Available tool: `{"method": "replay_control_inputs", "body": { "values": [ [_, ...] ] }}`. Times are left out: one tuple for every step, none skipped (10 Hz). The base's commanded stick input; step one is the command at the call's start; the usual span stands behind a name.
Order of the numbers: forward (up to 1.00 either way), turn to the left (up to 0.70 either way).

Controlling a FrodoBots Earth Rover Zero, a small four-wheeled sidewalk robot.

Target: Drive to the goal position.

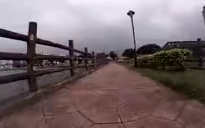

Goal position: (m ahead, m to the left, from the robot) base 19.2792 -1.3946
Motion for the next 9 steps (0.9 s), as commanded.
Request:
{"method": "replay_control_inputs", "body": {
  "values": [
    [1.0, 0.0],
    [1.0, 0.0],
    [1.0, -0.16],
    [1.0, -0.4],
    [1.0, 0.0],
    [1.0, 0.0],
    [1.0, 0.0],
    [1.0, 0.0],
    [1.0, 0.0]
  ]
}}
